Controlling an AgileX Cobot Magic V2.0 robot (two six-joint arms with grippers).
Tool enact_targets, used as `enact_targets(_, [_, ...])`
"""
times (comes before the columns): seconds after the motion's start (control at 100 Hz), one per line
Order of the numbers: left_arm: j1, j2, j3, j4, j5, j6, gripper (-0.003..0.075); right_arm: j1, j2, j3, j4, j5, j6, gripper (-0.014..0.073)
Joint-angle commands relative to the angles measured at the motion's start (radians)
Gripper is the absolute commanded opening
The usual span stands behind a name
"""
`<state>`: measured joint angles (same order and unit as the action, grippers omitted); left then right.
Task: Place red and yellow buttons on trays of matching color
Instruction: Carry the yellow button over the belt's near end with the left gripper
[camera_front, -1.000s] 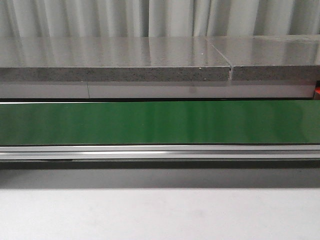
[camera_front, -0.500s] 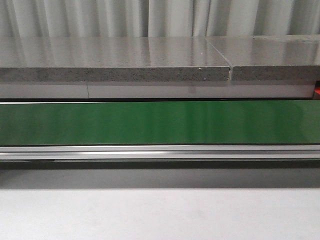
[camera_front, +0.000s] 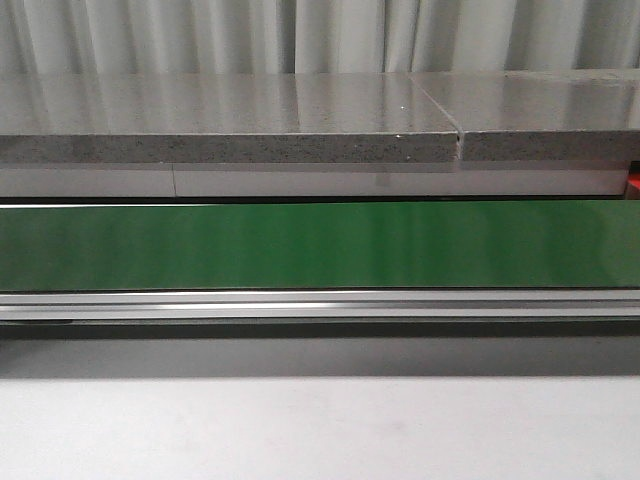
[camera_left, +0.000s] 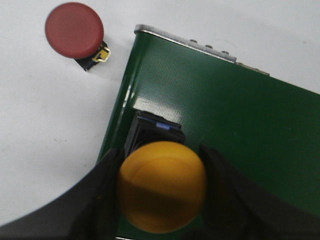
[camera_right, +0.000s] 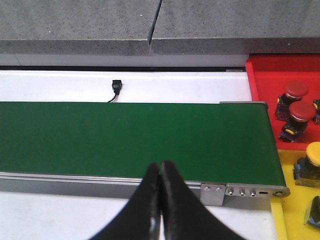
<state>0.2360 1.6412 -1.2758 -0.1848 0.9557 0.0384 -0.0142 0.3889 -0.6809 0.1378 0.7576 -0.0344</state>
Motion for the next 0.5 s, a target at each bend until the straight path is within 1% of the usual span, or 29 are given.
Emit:
enact_targets(0.0, [-0.011,-0.029,-0.023,-0.021,-0.019,0.001,0.0109,-0.001,0.006,-0.023,-0.001,-0.068,-0.008,-0.0067])
enact_targets(0.06, [-0.011,-0.029,-0.023,-0.021,-0.019,0.003,0.0133,-0.001,0.006,-0.023,-0.001,-0.068,-0.008,-0.0067])
enact_targets(0.11, [-0.011,-0.029,-0.025,-0.021,-0.017,0.005,0.0185,-0.001,0.006,-0.023,-0.001,-0.068,-0.008,-0.0067])
enact_targets(0.16, [-0.011,-0.029,-0.027,-0.021,-0.015,0.005,0.0268,-0.001,0.006,-0.023,-0.001,-0.068,-0.008,-0.0067])
enact_targets(0.26, [-0.011,-0.029,-0.027,-0.037,-0.021,0.005,0.0491,-0.001,0.006,-0.023,-0.001,-0.068,-0.008,-0.0067])
enact_targets(0.28, [-0.011,-0.029,-0.027,-0.04,-0.027,0.005,0.0529,-0.001,0.006,-0.023,-0.001,-0.068,-0.008,-0.0067])
enact_targets(0.31, [-0.011,-0.031,-0.027,-0.048,-0.036,0.005,0.0566,-0.001,0.006,-0.023,-0.001,-0.068,-0.008,-0.0067])
enact_targets(0.33, [-0.011,-0.033,-0.027,-0.052,-0.04,0.005,0.0584,-0.001,0.006,-0.023,-0.001,-0.068,-0.008,-0.0067])
enact_targets(0.37, [-0.011,-0.041,-0.027,-0.067,-0.058,0.005,0.0595,-0.001,0.006,-0.023,-0.001,-0.068,-0.008,-0.0067])
enact_targets(0.49, [-0.009,-0.064,-0.031,-0.138,-0.109,0.005,0.0571,-0.001,0.006,-0.023,-0.001,-0.068,-0.008,-0.0067])
